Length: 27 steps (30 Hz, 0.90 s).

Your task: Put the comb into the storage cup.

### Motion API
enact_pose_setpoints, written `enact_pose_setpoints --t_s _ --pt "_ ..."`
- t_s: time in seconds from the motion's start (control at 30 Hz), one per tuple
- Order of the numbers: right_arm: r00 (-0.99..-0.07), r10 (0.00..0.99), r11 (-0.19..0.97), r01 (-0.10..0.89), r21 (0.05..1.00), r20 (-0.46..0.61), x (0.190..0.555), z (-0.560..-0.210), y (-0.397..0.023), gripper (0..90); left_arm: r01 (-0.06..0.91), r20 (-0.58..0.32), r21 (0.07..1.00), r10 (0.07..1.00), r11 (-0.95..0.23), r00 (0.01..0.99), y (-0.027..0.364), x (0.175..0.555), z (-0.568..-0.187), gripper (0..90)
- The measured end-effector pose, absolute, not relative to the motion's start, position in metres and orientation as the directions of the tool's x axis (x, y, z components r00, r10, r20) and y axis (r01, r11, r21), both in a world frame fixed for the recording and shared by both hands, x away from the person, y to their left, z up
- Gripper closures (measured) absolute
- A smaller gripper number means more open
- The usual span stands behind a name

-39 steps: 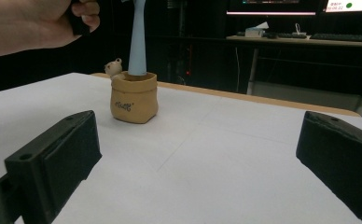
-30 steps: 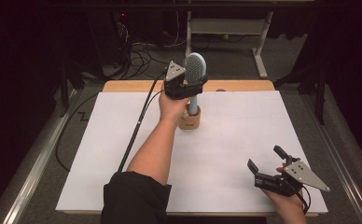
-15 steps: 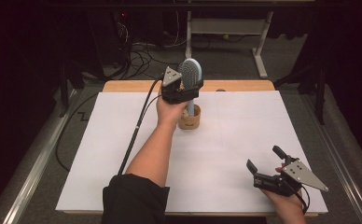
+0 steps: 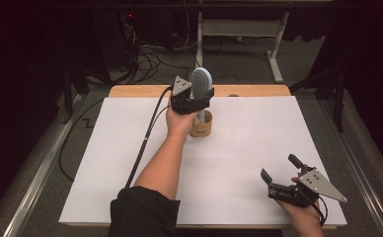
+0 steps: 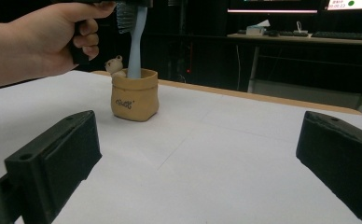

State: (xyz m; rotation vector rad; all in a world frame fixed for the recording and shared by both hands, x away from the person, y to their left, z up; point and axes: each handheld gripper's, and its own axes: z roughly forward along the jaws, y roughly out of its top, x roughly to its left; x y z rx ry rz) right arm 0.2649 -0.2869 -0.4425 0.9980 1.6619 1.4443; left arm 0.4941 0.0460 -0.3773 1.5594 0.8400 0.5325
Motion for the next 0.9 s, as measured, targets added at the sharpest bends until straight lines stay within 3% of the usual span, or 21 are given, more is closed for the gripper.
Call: enact_pose_setpoints --t_s 0.9 --pt "-0.454 0.89 0.081 0.104 0.991 -0.025 0.265 -0.443 -0.286 0.1 0.26 -0.189 0.964 0.806 0.046 0.56 0.059 0.496 -0.394 20.3"
